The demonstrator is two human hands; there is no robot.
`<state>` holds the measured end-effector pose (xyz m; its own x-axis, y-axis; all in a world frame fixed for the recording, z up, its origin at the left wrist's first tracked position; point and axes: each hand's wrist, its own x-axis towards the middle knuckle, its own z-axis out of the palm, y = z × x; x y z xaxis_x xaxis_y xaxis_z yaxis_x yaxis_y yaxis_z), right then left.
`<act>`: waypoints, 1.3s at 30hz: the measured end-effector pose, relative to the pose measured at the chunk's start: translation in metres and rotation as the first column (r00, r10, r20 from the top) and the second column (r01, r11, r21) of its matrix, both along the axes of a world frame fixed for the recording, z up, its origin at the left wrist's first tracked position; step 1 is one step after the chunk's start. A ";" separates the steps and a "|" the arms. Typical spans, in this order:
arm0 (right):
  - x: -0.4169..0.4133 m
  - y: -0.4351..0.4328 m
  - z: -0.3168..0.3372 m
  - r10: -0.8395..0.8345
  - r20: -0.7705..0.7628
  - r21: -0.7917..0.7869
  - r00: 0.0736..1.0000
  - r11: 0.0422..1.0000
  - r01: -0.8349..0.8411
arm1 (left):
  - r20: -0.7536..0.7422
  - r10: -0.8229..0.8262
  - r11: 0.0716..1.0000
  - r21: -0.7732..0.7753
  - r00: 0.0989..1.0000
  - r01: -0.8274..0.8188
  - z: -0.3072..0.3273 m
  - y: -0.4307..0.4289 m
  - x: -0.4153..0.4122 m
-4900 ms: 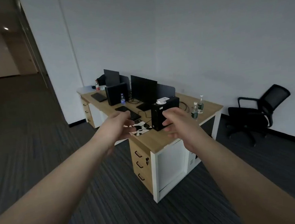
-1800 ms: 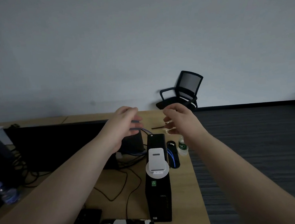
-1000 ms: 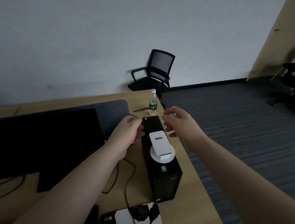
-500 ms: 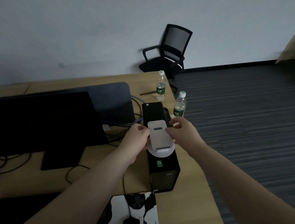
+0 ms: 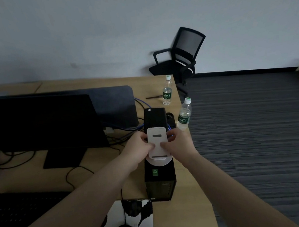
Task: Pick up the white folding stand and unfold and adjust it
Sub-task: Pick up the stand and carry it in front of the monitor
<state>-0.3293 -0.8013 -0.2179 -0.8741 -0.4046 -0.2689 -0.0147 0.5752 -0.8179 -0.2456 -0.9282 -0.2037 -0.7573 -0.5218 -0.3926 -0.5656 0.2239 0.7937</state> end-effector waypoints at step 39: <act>0.173 -0.196 0.094 0.216 -0.210 -0.252 0.954 0.931 -0.266 | -0.302 0.195 0.975 -0.043 0.933 -0.218 0.103 -0.182 0.212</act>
<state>-0.1562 -0.9972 -0.1242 -0.7640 -0.6445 0.0310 -0.2820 0.2903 -0.9144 -0.0334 -1.1100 -0.1010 -0.7054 -0.6981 -0.1224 -0.3495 0.1924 0.9170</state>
